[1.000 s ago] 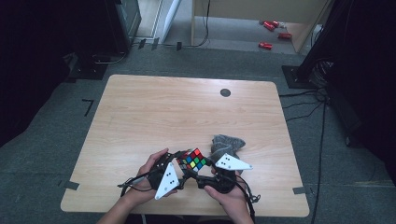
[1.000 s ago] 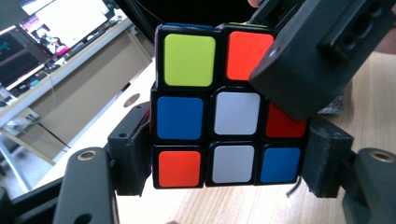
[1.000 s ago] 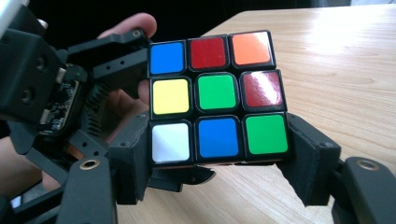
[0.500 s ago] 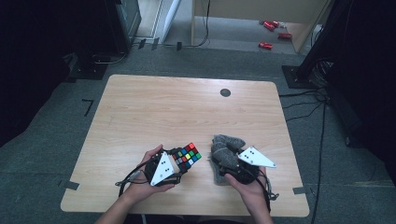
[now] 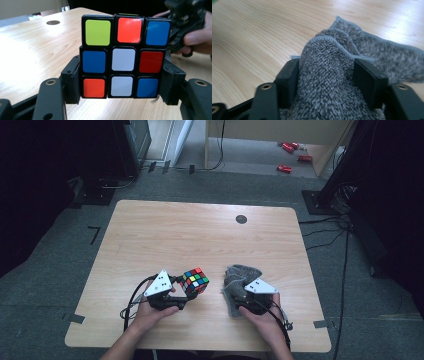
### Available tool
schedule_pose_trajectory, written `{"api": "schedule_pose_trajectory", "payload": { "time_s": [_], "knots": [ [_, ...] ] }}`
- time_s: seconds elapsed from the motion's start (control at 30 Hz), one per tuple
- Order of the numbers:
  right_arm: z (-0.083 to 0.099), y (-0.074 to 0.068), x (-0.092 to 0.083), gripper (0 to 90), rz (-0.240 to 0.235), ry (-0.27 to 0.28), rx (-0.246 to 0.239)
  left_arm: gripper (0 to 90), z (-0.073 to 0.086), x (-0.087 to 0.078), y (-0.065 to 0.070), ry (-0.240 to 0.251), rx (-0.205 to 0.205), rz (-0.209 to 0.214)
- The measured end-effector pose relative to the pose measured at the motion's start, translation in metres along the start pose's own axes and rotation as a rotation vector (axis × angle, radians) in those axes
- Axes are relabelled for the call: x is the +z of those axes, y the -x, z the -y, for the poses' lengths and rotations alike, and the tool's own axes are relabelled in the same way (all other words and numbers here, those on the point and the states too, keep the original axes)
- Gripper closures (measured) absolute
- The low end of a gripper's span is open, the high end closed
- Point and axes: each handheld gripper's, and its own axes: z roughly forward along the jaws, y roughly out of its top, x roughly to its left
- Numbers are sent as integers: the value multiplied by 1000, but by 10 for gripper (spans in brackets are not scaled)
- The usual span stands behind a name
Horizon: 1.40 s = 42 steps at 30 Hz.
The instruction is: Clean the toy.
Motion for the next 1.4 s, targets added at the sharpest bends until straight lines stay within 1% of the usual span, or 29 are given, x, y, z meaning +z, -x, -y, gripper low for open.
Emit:
{"api": "schedule_pose_trajectory", "payload": {
  "time_s": [0.07, 0.1, 0.13, 0.17, 0.23, 0.27, 0.3, 0.37, 0.4, 0.43, 0.47, 0.5, 0.57, 0.6, 0.63, 0.67, 0.73, 0.77, 0.83, 0.9, 0.97, 1.0, 1.07, 1.1, 1.2, 1.23, 1.27, 1.33, 1.4],
  "knots": [
    [3, 1, 1, 476, 9, -10, 1, 341, 0, 0, 2, -21, 15, -11],
    [4, 2, 1, 518, 5, -31, 11, 341, -1, 0, 3, -35, 19, -19],
    [5, 4, 1, 534, 6, -54, 15, 341, 0, 2, 4, -46, 18, -21],
    [6, 4, 2, 561, 17, -62, 15, 341, 0, 3, 3, -59, 11, -21],
    [6, 4, 2, 641, 39, -72, 15, 341, 0, 4, 2, -75, -11, 16],
    [5, 3, 2, 676, 45, -76, 20, 341, 0, 5, 3, -86, -12, 22],
    [3, 2, 0, 713, 56, -75, 21, 341, 0, 6, 4, -94, -2, 16],
    [1, 2, -4, 752, 65, -48, 44, 340, -1, 8, 7, -102, 9, 41],
    [-1, 2, -6, 760, 63, -28, 51, 340, -2, 10, 11, -110, 27, 41],
    [-4, 1, -12, 764, 47, 8, 70, 340, -2, 11, 13, -116, 43, 43],
    [-6, 0, -15, 765, 33, 35, 82, 340, -3, 12, 15, -125, 65, 45],
    [-10, -2, -21, 765, 15, 76, 92, 340, -3, 14, 18, -140, 90, 43],
    [-19, -9, -33, 765, -28, 155, 100, 340, -3, 16, 23, -168, 127, 23],
    [-24, -14, -40, 765, -50, 190, 93, 340, -3, 17, 25, -176, 135, 20],
    [-30, -22, -47, 764, -72, 228, 68, 340, -3, 18, 27, -179, 139, 15],
    [-34, -27, -50, 763, -84, 244, 49, 340, -4, 18, 28, -182, 148, 8],
    [-42, -41, -56, 761, -127, 270, 3, 340, -5, 18, 31, -184, 165, 2],
    [-45, -47, -58, 759, -151, 280, -10, 340, -5, 18, 32, -181, 169, -1],
    [-48, -58, -60, 757, -195, 295, -24, 340, -6, 18, 35, -175, 183, -1],
    [-49, -67, -60, 756, -219, 303, -32, 340, -6, 17, 38, -162, 206, 2],
    [-49, -71, -57, 756, -245, 303, -36, 340, -8, 15, 41, -140, 219, 6],
    [-48, -72, -56, 756, -249, 299, -38, 340, -9, 13, 43, -123, 226, 5],
    [-45, -70, -53, 756, -254, 305, -21, 340, -10, 10, 44, -101, 232, 1],
    [-44, -67, -53, 755, -257, 307, -4, 340, -11, 9, 44, -87, 233, 5],
    [-41, -57, -50, 756, -223, 294, 25, 341, -12, 6, 43, -62, 227, 8],
    [-40, -54, -50, 757, -203, 284, 31, 341, -12, 5, 43, -61, 227, 5],
    [-38, -51, -49, 757, -173, 270, 37, 341, -12, 5, 42, -60, 227, 1],
    [-37, -46, -48, 758, -107, 248, 51, 341, -12, 6, 41, -72, 230, -13],
    [-37, -43, -51, 758, -94, 263, 82, 341, -10, 8, 40, -94, 231, -28]
  ]
}}
